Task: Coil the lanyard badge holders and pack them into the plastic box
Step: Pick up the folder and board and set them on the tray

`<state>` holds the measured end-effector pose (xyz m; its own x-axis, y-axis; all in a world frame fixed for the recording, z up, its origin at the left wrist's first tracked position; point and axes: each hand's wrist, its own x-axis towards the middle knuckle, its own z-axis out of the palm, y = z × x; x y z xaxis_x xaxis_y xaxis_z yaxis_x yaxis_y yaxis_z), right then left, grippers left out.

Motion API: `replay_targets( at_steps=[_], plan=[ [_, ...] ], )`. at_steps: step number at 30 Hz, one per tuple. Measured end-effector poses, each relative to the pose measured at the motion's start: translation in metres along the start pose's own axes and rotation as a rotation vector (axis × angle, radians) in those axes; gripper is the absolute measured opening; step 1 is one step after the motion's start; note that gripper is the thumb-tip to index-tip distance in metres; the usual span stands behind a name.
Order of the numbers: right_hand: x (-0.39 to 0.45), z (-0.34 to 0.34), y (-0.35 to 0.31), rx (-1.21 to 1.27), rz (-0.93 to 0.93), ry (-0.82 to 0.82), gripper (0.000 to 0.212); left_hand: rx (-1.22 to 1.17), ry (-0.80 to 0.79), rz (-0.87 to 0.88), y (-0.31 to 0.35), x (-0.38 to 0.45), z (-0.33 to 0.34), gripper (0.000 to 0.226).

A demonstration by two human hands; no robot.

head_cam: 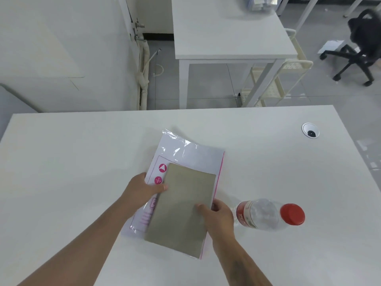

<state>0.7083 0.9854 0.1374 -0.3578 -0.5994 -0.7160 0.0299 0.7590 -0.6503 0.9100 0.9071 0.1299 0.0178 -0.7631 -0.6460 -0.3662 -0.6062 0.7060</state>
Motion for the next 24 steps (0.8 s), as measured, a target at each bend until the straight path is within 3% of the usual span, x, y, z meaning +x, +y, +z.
replay_targets(
  at_steps=[6,9,13,18,24],
  plan=[
    [-0.017,-0.007,-0.030,-0.044,-0.168,-0.110,0.026,-0.217,0.067,0.004,-0.002,-0.035,-0.021,0.031],
    [-0.029,-0.012,-0.047,-0.096,-0.338,-0.128,0.032,-0.337,0.042,0.091,0.012,-0.055,-0.033,0.044],
    [-0.041,-0.022,-0.058,-0.133,-0.481,-0.108,0.033,-0.414,0.023,0.232,0.029,-0.077,-0.044,0.041],
    [-0.048,-0.029,-0.053,-0.254,-0.528,-0.081,0.034,-0.388,-0.063,0.353,0.025,-0.093,-0.043,0.044],
    [-0.043,-0.031,-0.048,-0.313,-0.550,-0.048,0.039,-0.427,-0.084,0.368,0.018,-0.096,-0.037,0.044]
  ],
)
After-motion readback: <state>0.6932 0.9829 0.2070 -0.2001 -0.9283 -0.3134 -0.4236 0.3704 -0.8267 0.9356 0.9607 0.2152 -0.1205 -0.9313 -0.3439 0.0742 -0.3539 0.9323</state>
